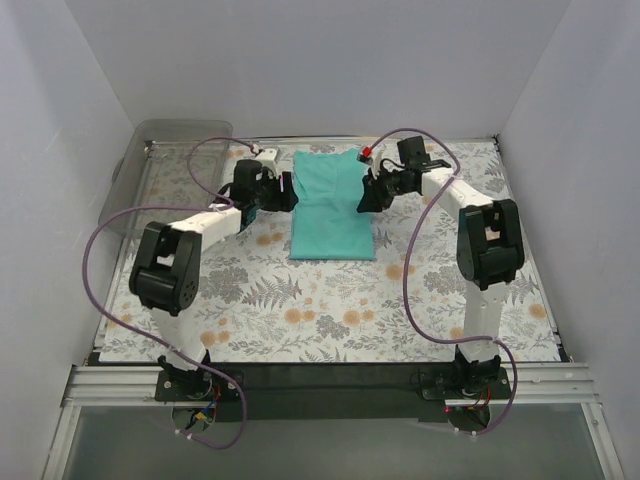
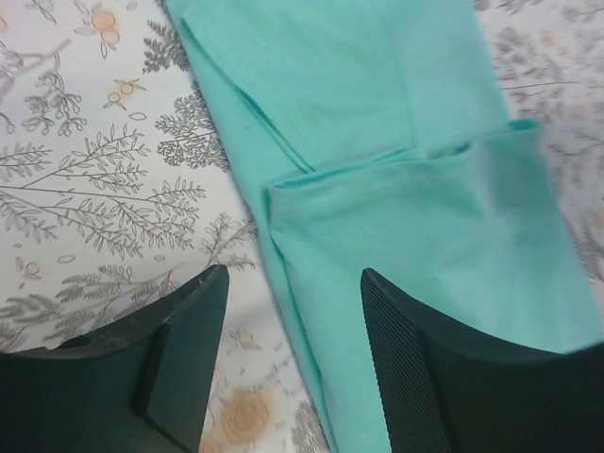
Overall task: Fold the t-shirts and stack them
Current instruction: Fold the tshirt
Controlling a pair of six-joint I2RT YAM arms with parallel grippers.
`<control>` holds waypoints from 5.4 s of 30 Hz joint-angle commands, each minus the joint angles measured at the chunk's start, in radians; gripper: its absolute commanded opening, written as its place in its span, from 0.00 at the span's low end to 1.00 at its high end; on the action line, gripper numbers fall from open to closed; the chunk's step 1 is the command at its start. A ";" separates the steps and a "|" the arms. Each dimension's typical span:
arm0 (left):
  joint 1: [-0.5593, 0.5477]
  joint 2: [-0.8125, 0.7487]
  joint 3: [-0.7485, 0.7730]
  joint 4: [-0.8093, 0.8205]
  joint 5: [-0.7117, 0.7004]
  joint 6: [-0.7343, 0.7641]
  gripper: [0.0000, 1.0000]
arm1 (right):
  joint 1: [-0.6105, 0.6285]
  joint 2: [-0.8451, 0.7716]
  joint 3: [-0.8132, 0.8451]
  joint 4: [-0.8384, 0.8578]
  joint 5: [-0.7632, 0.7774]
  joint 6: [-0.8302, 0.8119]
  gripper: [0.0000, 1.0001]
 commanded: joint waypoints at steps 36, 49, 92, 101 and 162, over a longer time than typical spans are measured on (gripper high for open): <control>-0.047 -0.662 -0.616 -0.064 0.381 0.757 0.64 | 0.175 -0.364 -0.579 0.130 0.186 -0.735 0.61; -0.076 -0.398 -0.527 -0.021 0.509 1.055 0.61 | 0.146 -0.287 -0.490 0.060 0.128 -0.747 0.54; -0.130 -0.088 -0.367 -0.104 0.331 1.154 0.39 | 0.109 -0.192 -0.458 0.023 0.160 -0.670 0.51; -0.133 -0.085 -0.369 -0.110 0.336 1.150 0.25 | 0.111 -0.155 -0.418 0.000 0.191 -0.650 0.34; -0.287 -0.651 -0.318 -0.483 0.556 0.722 0.00 | 0.101 -0.516 -0.189 -0.678 -0.081 -0.827 0.01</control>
